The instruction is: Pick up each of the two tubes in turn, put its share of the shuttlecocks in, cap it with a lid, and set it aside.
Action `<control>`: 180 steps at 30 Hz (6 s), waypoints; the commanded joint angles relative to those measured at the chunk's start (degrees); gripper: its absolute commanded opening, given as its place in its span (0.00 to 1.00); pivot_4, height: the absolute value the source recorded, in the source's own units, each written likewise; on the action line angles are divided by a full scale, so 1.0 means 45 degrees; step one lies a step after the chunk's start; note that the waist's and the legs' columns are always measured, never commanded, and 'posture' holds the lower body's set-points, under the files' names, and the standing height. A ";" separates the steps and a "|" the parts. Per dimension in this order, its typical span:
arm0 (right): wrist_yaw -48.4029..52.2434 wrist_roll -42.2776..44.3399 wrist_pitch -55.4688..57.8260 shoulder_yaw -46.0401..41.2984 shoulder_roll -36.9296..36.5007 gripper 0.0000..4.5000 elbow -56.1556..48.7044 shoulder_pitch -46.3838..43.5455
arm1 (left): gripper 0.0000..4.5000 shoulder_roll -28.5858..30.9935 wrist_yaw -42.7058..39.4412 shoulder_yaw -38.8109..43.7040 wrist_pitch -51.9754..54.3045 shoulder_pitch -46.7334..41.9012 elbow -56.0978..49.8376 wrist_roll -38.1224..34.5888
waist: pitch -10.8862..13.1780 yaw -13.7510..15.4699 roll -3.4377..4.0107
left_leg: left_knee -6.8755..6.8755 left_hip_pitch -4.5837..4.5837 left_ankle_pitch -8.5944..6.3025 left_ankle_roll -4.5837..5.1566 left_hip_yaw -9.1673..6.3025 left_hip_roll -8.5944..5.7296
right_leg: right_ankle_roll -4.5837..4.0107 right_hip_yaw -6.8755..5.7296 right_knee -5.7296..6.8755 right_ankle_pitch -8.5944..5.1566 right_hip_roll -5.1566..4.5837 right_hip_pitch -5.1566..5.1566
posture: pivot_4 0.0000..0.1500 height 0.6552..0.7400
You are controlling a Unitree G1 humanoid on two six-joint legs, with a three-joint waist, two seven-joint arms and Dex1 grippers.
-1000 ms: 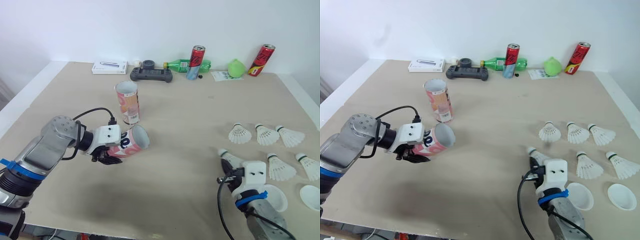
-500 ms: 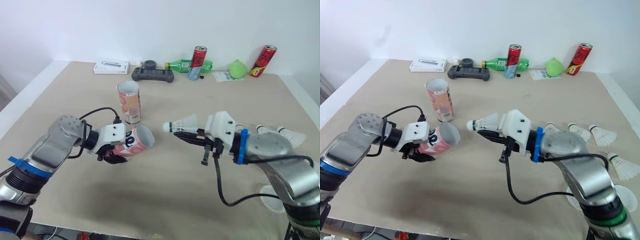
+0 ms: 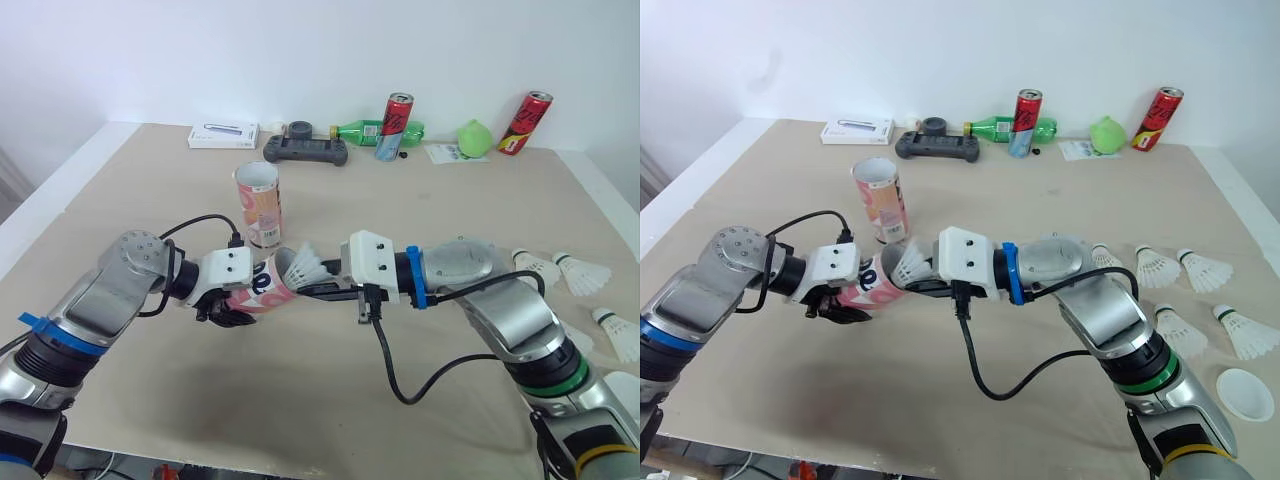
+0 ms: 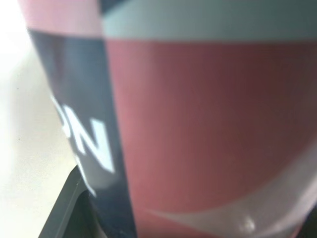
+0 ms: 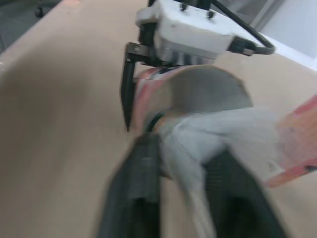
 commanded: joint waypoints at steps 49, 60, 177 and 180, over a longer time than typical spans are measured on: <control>-1.4979 -0.2973 -0.0183 -0.8085 0.5982 0.64 0.5783 0.3938 | 0.56 -0.0404 0.0775 0.0090 0.0538 0.1081 -0.0678 -0.0005 | -0.0140 0.0169 0.0187 | -0.0063 0.0003 0.0058 0.0006 -0.0098 -0.0074 | 0.0003 0.0008 -0.0035 -0.0015 -0.0017 0.0028 | 1.00 1.00; -1.3872 -0.2766 -0.0422 -0.7528 0.5866 0.00 0.4019 0.4954 | 0.56 -0.0380 0.0877 0.0048 0.0632 0.1131 -0.0754 -0.0080 | -0.0141 0.0166 0.0187 | -0.0070 0.0000 0.0049 0.0021 -0.0108 -0.0061 | -0.0005 0.0039 -0.0035 -0.0020 0.0006 0.0026 | 1.00 1.00; -1.2134 -0.2917 0.0302 -1.0548 0.5950 0.01 -0.2400 1.1829 | 0.56 -0.1945 0.0598 -0.1255 0.1081 -0.1384 0.0418 -0.0300 | -0.0066 0.0170 0.0132 | -0.0044 -0.0138 0.0087 -0.0039 -0.0146 0.0002 | -0.0048 -0.0014 0.0024 -0.0038 0.0109 -0.0089 | 1.00 1.00; -1.1239 -0.2179 -0.0810 -1.0527 0.5801 0.01 -0.3163 1.2338 | 0.56 -0.1961 0.0586 -0.1270 0.1047 -0.1389 0.0487 -0.0290 | -0.0067 0.0170 0.0133 | -0.0044 -0.0136 0.0087 -0.0039 -0.0145 0.0007 | -0.0048 -0.0003 0.0024 -0.0038 0.0117 -0.0089 | 1.00 1.00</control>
